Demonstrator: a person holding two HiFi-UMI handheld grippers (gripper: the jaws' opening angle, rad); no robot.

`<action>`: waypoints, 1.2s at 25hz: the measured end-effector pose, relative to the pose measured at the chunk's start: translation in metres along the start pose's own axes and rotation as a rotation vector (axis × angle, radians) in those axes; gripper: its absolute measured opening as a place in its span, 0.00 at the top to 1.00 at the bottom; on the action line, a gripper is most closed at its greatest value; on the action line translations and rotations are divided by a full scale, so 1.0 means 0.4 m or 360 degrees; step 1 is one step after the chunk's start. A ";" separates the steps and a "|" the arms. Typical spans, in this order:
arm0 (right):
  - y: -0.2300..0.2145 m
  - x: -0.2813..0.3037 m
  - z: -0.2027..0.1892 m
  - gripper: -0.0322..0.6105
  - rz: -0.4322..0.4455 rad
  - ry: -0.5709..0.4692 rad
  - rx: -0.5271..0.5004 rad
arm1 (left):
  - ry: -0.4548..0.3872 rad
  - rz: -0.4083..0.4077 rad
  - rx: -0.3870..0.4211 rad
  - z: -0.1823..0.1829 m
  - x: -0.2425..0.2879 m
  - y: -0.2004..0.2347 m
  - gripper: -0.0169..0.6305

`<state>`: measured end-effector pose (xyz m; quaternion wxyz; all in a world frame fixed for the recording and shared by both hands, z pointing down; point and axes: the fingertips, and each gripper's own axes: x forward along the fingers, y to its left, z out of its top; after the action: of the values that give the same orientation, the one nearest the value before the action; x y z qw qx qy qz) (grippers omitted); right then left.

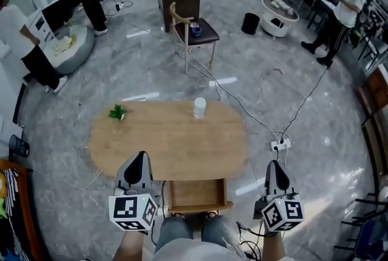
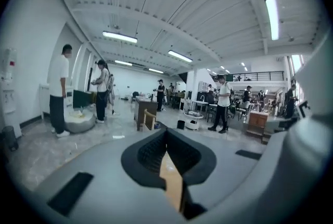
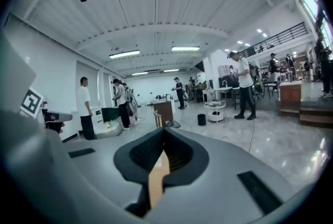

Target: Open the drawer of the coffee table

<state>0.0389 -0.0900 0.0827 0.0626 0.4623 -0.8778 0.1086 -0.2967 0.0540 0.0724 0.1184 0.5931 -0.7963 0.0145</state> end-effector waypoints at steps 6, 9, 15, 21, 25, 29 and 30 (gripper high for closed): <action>-0.011 -0.058 0.157 0.95 -0.0289 -0.0150 -0.0143 | -0.0135 0.0006 0.0059 0.155 -0.049 0.065 0.98; -0.006 -0.076 0.164 0.95 -0.0325 -0.0166 -0.0141 | -0.0123 0.0001 0.0043 0.156 -0.049 0.068 0.98; -0.018 -0.098 0.140 0.95 -0.0377 -0.0109 -0.0121 | -0.0082 -0.0029 0.0023 0.150 -0.037 0.071 0.98; -0.036 -0.115 0.122 0.95 -0.0385 -0.0041 -0.0196 | -0.0063 -0.0019 -0.0006 0.137 -0.027 0.071 0.98; -0.033 -0.119 0.133 0.95 -0.0374 -0.0019 -0.0293 | -0.0066 -0.0037 -0.0015 0.142 -0.026 0.050 0.98; -0.031 -0.117 0.137 0.95 -0.0351 -0.0036 -0.0273 | -0.0062 -0.0043 -0.0058 0.139 -0.029 0.045 0.98; -0.030 -0.118 0.137 0.95 -0.0342 -0.0041 -0.0268 | -0.0060 -0.0044 -0.0064 0.138 -0.032 0.044 0.98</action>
<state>0.0748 -0.0725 0.0211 0.1012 0.5481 -0.8300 0.0213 -0.3194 0.0620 0.0184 0.1154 0.6015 -0.7903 -0.0144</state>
